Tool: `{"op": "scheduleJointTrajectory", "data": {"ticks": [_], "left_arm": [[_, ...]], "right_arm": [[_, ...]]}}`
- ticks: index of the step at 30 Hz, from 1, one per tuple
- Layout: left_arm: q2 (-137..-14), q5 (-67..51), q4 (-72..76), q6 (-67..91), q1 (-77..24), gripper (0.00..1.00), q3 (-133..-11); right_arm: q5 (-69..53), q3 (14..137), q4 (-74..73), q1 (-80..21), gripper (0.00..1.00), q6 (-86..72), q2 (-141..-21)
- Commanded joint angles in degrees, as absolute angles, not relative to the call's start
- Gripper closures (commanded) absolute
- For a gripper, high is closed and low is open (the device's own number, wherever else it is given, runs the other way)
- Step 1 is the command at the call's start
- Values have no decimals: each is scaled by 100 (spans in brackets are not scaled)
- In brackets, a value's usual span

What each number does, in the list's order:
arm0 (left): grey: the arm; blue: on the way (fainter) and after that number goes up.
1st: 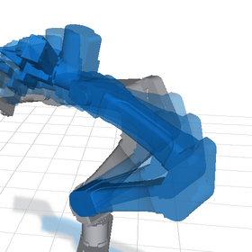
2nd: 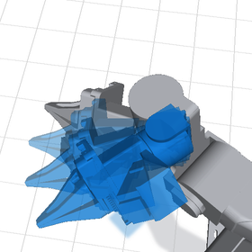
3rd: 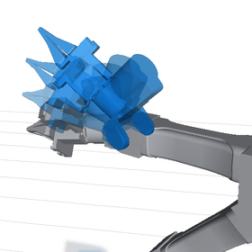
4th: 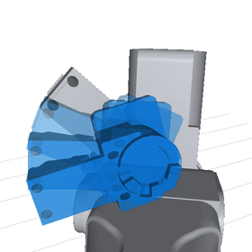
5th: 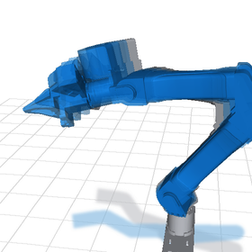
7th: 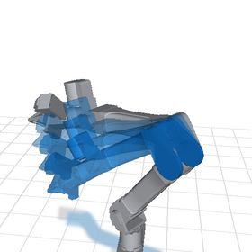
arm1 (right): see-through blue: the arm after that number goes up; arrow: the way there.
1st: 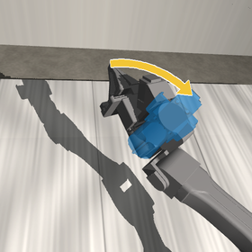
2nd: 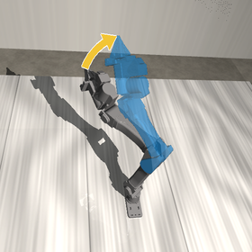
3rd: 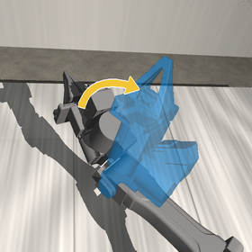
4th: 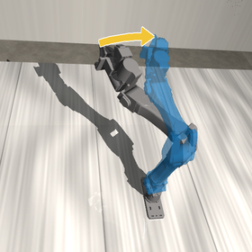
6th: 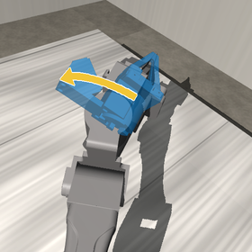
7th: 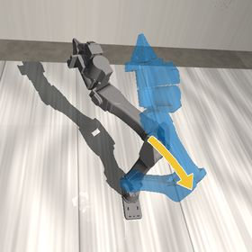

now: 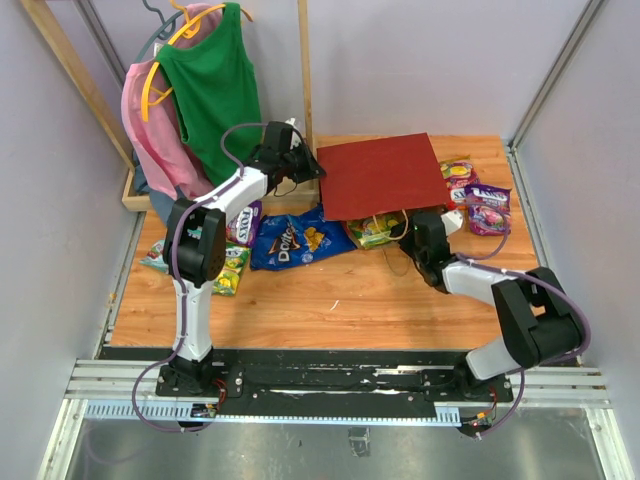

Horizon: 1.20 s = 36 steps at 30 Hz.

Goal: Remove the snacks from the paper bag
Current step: Pick up the snack from the paper bag.

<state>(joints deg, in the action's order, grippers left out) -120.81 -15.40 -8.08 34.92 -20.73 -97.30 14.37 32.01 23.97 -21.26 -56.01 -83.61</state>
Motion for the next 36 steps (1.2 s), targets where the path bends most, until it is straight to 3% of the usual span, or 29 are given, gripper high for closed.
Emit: {"op": "scheduleJointTrajectory", "data": {"ticks": [1, 12, 17, 20, 22, 29, 36], "left_arm": [[-12141, -1608, -687, 3454, -1968, 100, -9795], [-12163, -1617, -689, 3463, -1964, 99, -9806], [-12170, -1616, -703, 3463, -1964, 100, -9813], [-12196, -1621, -691, 3469, -1969, 100, -9825], [-12222, -1634, -698, 3472, -1969, 100, -9833], [-12235, -1611, -724, 3472, -1967, 100, -9877], [-12278, -1560, -776, 3439, -1969, 99, -9916]], "right_arm": [[1459, 3458, 2991, -2259, 41, -5766, -8701], [1287, 3755, 3452, -2259, 50, -6356, -9744], [1176, 3800, 3698, -2259, 63, -6418, -9992], [1269, 3759, 3738, -2259, 78, -6360, -9941], [1313, 3678, 3795, -2259, 86, -6244, -9807], [1150, 3219, 3466, -2301, 99, -5841, -8807], [1119, 2513, 2559, -2338, 99, -5512, -7238]]}}
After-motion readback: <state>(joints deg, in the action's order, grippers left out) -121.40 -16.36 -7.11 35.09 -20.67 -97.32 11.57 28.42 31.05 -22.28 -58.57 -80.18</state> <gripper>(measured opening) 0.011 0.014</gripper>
